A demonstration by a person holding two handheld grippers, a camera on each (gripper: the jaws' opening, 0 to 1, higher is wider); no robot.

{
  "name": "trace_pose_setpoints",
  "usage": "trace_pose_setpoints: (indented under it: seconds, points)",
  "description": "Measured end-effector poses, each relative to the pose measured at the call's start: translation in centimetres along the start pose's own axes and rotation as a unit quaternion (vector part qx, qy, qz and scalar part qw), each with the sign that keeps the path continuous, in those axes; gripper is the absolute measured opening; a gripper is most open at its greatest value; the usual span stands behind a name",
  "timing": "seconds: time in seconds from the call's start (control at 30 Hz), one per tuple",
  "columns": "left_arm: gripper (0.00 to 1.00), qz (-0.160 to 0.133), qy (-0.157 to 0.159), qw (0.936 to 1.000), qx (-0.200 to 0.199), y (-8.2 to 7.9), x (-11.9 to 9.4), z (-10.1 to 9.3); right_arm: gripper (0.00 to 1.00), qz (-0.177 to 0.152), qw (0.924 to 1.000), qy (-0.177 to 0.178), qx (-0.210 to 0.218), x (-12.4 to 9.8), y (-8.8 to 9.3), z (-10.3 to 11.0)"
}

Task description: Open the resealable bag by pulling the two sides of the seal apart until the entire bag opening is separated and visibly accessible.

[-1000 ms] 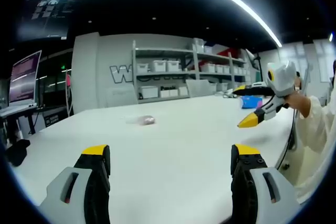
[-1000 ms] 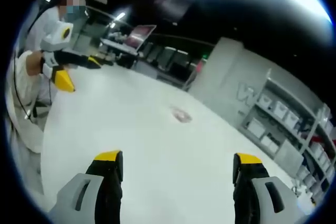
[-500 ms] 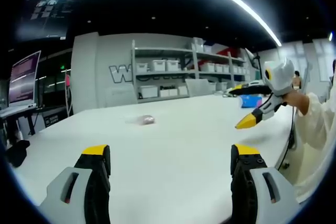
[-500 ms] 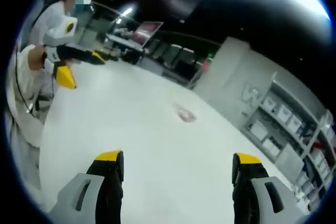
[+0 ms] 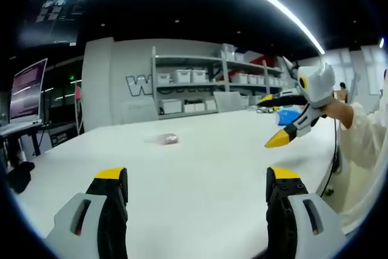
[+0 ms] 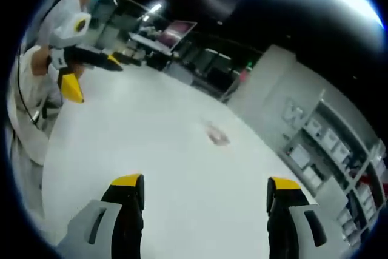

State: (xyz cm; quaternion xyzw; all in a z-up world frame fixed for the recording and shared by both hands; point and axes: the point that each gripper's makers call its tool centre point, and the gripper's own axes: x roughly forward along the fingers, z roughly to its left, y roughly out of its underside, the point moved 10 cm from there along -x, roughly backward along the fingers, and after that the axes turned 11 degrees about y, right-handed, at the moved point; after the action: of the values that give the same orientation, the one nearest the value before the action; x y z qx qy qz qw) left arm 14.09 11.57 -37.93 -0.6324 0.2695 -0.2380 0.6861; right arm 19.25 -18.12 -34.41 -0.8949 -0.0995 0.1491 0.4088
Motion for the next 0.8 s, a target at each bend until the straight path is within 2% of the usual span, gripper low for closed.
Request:
trace_pose_setpoints:
  seconds: [0.33, 0.8]
  points:
    - [0.93, 0.002, 0.001, 1.0, 0.0, 0.1, -0.3, -0.2, 0.83, 0.0, 0.9999, -0.01, -0.01, 1.2, -0.7, 0.1]
    - [0.93, 0.005, 0.003, 1.0, 0.003, 0.2, -0.2, -0.3, 0.8, 0.008, 0.9997, -0.013, -0.019, 2.5, -0.6, 0.0]
